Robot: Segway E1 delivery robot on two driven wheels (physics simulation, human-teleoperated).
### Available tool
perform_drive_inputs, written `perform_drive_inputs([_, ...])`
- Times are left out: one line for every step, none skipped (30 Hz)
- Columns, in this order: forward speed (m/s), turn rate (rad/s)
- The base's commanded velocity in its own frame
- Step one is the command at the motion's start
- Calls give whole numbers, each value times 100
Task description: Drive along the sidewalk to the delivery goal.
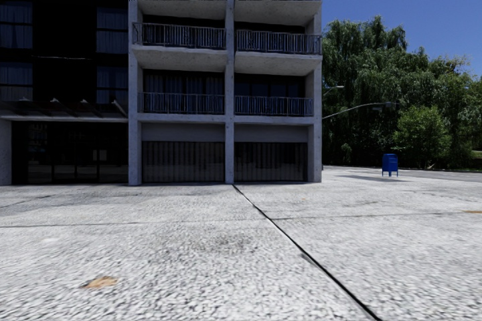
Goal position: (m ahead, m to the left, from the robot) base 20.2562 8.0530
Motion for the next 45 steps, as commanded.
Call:
perform_drive_inputs([200,0])
perform_drive_inputs([200,0])
perform_drive_inputs([200,0])
perform_drive_inputs([200,0])
perform_drive_inputs([200,-4])
perform_drive_inputs([200,-5])
perform_drive_inputs([200,-5])
perform_drive_inputs([200,-5])
perform_drive_inputs([200,-11])
perform_drive_inputs([200,-28])
perform_drive_inputs([200,-41])
perform_drive_inputs([200,-41])
perform_drive_inputs([200,-44])
perform_drive_inputs([200,-45])
perform_drive_inputs([200,-45])
perform_drive_inputs([200,-46])
perform_drive_inputs([200,-46])
perform_drive_inputs([200,-47])
perform_drive_inputs([200,-47])
perform_drive_inputs([200,-48])
perform_drive_inputs([200,-48])
perform_drive_inputs([200,-49])
perform_drive_inputs([200,-49])
perform_drive_inputs([200,-50])
perform_drive_inputs([200,-50])
perform_drive_inputs([200,-50])
perform_drive_inputs([200,-50])
perform_drive_inputs([200,-50])
perform_drive_inputs([200,-50])
perform_drive_inputs([200,-50])
perform_drive_inputs([200,-50])
perform_drive_inputs([200,-50])
perform_drive_inputs([200,-50])
perform_drive_inputs([200,-50])
perform_drive_inputs([200,-50])
perform_drive_inputs([200,-50])
perform_drive_inputs([200,-50])
perform_drive_inputs([200,-50])
perform_drive_inputs([200,-50])
perform_drive_inputs([200,-50])
perform_drive_inputs([200,-50])
perform_drive_inputs([200,-50])
perform_drive_inputs([200,-50])
perform_drive_inputs([200,-50])
perform_drive_inputs([200,-50])
